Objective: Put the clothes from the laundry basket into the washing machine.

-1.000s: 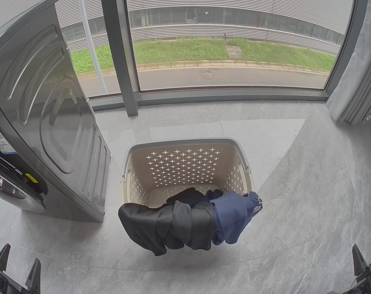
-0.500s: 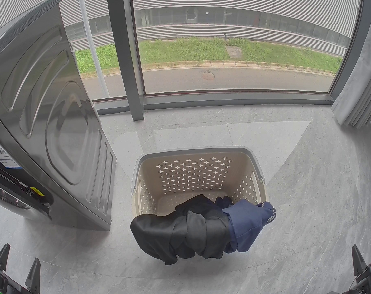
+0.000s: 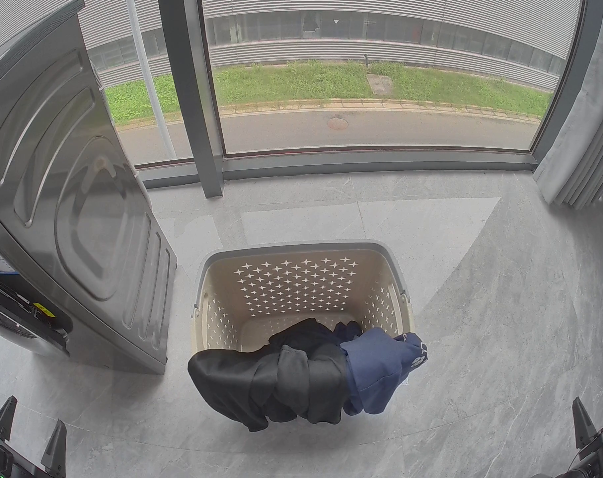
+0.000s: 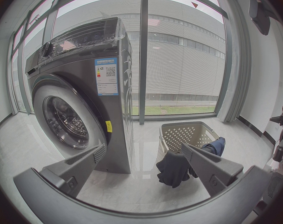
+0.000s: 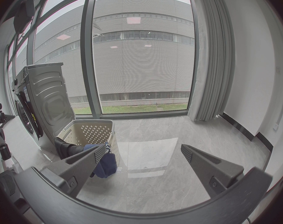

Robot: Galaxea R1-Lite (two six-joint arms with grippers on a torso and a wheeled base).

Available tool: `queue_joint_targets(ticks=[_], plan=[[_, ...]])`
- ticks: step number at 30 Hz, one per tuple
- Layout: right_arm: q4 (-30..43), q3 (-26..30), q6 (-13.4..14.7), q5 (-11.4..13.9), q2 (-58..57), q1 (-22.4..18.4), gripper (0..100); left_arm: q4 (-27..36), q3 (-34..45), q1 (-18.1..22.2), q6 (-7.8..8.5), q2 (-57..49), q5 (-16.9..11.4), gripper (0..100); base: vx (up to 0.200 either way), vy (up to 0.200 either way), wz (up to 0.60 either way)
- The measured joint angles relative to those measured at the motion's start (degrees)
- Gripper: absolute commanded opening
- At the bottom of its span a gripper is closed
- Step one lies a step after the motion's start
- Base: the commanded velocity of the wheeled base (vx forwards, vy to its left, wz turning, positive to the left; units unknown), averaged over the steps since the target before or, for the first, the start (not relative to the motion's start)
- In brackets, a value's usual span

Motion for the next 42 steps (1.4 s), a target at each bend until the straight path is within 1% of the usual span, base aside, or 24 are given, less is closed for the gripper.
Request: queue_joint_targets(ticks=[2, 11, 19, 26, 34, 42], plan=[[0.0, 0.0, 0.0, 0.0, 0.0, 0.0, 100, 0.0, 0.0, 0.0, 0.02, 0.0, 0.0, 100, 0.000, 0.000, 0.00], [0.0, 0.0, 0.0, 0.0, 0.0, 0.0, 100, 0.0, 0.0, 0.0, -0.04, 0.0, 0.0, 100, 0.200, 0.000, 0.00], [0.0, 0.0, 0.0, 0.0, 0.0, 0.0, 100, 0.0, 0.0, 0.0, 0.00, 0.0, 0.0, 100, 0.000, 0.000, 0.00], [0.0, 0.0, 0.0, 0.0, 0.0, 0.0, 100, 0.0, 0.0, 0.0, -0.04, 0.0, 0.0, 100, 0.200, 0.000, 0.00], [0.0, 0.0, 0.0, 0.0, 0.0, 0.0, 100, 0.0, 0.0, 0.0, 0.22, 0.0, 0.0, 100, 0.000, 0.000, 0.00], [0.0, 0.0, 0.0, 0.0, 0.0, 0.0, 100, 0.0, 0.0, 0.0, 0.16, 0.0, 0.0, 100, 0.200, 0.200, 0.00]])
